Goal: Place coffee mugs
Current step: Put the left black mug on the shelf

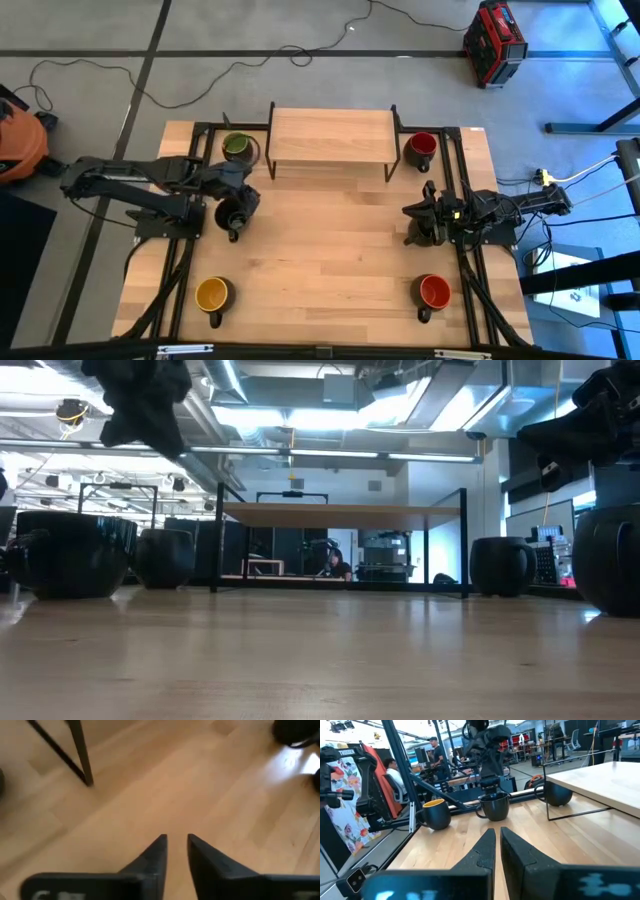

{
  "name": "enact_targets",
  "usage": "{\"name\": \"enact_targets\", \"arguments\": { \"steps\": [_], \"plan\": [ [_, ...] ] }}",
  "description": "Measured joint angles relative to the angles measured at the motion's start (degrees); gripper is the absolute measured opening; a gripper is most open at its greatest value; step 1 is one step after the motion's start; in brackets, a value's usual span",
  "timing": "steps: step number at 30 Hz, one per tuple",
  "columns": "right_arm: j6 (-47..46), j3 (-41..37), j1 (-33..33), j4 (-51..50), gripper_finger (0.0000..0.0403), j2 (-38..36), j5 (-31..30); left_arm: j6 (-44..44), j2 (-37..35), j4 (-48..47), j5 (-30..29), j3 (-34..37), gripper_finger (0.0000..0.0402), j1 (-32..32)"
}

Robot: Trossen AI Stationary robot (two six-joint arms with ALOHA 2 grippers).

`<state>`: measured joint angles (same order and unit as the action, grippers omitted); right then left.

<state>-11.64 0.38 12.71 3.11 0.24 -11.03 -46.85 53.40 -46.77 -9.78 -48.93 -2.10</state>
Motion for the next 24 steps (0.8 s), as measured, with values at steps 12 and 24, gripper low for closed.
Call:
{"name": "enact_targets", "arguments": {
  "steps": [12, 24],
  "plan": [
    [0.0, 0.0, 0.0, -0.1, 0.0017, 0.0, 0.0, -6.2, 6.9, -5.9, 14.3, 0.0, 0.0217, -4.2],
    [0.0, 0.0, 0.0, -0.1, 0.0017, 0.0, -0.1, -10.9, 12.1, -12.8, 16.5, 0.1, 0.0212, 3.2]
  ]
}}
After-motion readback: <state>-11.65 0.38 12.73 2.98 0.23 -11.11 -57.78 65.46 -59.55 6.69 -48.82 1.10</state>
